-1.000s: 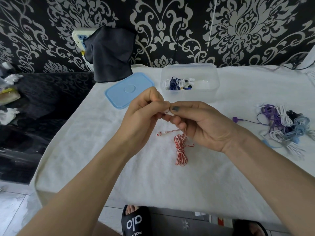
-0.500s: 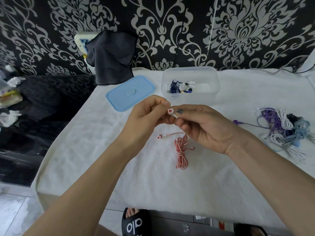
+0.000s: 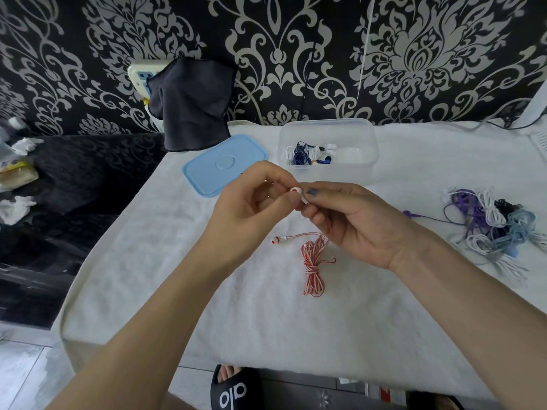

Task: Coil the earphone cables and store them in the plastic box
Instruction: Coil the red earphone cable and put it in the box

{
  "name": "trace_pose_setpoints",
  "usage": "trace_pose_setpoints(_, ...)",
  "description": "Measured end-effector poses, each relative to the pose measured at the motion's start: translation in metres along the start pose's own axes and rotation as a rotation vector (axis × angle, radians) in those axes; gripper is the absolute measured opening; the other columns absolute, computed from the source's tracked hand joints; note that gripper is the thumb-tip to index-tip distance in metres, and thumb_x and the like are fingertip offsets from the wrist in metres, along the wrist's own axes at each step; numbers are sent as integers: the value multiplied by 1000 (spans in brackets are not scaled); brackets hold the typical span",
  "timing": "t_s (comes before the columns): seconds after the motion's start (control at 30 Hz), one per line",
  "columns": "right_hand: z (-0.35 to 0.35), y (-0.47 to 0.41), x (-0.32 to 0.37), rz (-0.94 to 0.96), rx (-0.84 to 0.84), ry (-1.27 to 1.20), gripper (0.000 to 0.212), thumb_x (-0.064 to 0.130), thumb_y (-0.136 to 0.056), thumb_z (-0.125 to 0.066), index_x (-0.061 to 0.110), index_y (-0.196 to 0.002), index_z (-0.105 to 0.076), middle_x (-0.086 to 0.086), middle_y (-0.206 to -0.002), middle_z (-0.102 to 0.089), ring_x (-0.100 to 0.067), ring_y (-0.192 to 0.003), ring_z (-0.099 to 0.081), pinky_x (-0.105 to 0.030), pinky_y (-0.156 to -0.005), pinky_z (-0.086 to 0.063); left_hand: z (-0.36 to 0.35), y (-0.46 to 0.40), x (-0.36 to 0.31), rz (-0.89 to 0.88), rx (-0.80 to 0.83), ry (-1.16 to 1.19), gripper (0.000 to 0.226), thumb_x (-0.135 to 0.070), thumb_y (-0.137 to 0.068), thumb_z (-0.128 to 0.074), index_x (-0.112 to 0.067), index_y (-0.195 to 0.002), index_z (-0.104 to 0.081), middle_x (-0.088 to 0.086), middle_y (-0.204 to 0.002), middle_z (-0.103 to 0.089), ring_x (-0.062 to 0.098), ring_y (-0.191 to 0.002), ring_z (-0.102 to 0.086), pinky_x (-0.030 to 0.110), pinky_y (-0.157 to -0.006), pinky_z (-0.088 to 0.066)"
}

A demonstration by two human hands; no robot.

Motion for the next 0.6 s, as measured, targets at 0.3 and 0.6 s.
trace_pose_setpoints(0.3,3,0,-2,-37,51,-84,16,7,-80,-63,3,-86,-77,-8,-84,-71,-4,-59,-60,-10,-52,-50,2,-1,2,-45,2,1,6,-6,-94,-69,-9,-92,-65,17,-93,-64,44,-90,-69,67,-84,-53)
trace_pose_setpoints(0.6,5,-4,-4,-55,-16,-53,23,4,-90,-59,-3,-107,-71,-6,-79,-68,-5,-63,-64,-11,-56,-54,6,-3,6,-29,61,-46,18,0,-86,-71,-11,-99,-65,18,-96,-66,28,-89,-71,33,-85,-57)
Point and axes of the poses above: each hand's wrist, its own y-axis away from the middle knuckle, its own z-axis out of the back of the hand, x = y × z, the point moved 1 cm from there along -y, towards the middle knuckle
